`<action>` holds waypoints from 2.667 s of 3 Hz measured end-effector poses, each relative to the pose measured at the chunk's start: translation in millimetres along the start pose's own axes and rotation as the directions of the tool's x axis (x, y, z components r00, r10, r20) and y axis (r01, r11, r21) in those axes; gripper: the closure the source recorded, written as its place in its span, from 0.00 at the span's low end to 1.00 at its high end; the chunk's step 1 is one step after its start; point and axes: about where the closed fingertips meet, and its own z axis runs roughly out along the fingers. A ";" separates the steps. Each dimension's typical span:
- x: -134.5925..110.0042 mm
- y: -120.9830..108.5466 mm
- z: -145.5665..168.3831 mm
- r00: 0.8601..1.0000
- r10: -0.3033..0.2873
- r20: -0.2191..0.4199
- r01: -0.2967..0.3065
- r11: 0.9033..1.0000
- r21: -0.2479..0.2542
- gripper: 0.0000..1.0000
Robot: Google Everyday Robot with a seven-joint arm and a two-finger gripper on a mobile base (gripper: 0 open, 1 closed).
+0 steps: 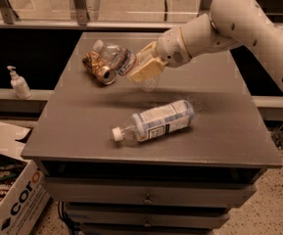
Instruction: Place water bottle upright
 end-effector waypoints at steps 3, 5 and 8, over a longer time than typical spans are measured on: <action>-9.5 8.7 -4.9 0.984 0.048 0.169 -0.047 0.999 -0.008 1.00; -11.4 12.1 -21.1 0.926 0.067 0.372 -0.087 0.996 0.037 1.00; 17.0 11.6 -11.0 0.891 0.040 0.453 -0.096 0.990 0.100 1.00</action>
Offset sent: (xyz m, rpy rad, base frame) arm -0.0072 -0.0017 0.0072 0.1237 0.0269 0.0009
